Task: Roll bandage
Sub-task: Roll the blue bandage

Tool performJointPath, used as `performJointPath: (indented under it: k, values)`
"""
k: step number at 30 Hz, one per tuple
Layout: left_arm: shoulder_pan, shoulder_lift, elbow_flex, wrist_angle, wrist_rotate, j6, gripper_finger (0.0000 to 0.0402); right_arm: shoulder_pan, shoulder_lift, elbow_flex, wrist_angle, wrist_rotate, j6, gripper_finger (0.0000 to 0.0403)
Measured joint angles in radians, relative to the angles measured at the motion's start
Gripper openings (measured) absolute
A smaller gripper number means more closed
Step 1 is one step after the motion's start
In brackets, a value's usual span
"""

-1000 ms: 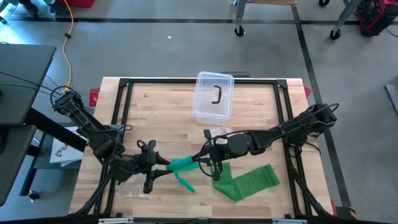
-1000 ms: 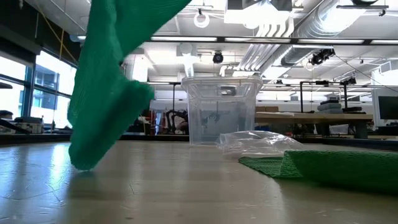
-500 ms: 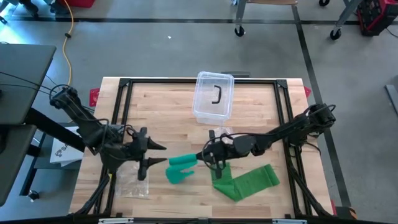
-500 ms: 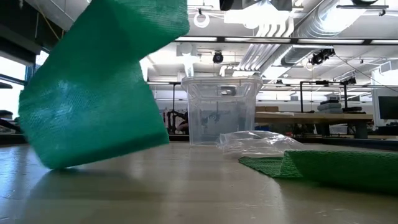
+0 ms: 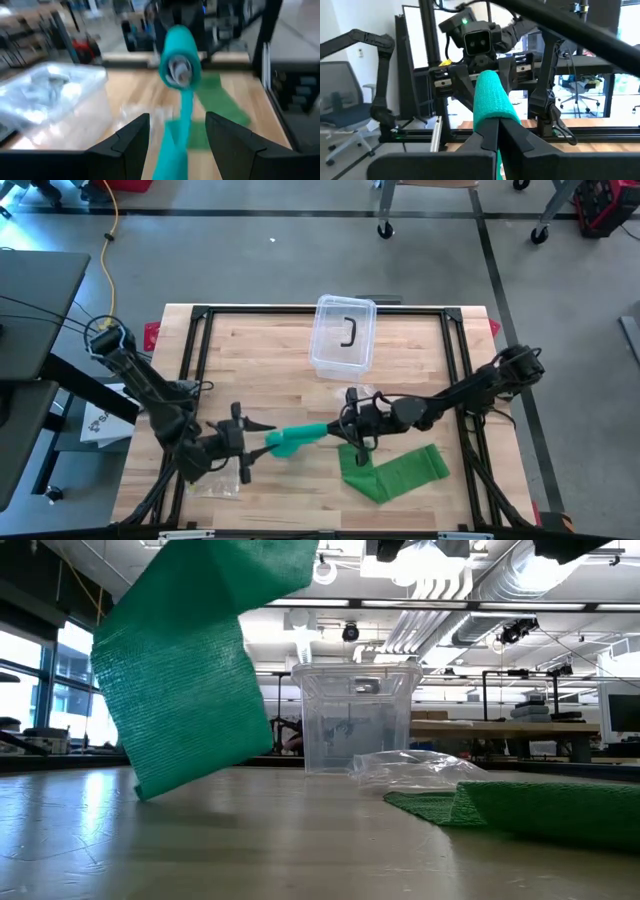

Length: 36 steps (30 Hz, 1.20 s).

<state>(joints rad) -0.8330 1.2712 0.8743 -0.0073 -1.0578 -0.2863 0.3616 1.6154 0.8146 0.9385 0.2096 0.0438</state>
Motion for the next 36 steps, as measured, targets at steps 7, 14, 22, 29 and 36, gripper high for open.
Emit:
performJointPath:
  k: [7,14,22,29,36]
  values:
    - [0.004,0.037,-0.031,0.397,0.052,0.309,0.0186,0.014,-0.06,0.0,-0.105,0.001,0.001,0.0]
    - [0.069,0.039,-0.031,0.417,0.129,0.297,0.015,0.014,-0.06,0.0,-0.111,0.0,0.001,0.0]
    - [0.062,0.019,-0.031,0.413,0.119,0.318,0.0073,0.014,-0.06,0.0,-0.111,0.001,0.001,0.0]
    - [-0.02,-0.06,-0.031,0.306,0.084,0.248,0.006,0.014,-0.06,0.0,-0.108,0.001,-0.002,0.0]
    - [0.045,-0.006,-0.031,0.239,0.088,0.134,0.006,0.013,-0.06,0.001,-0.103,0.001,0.0,0.0]
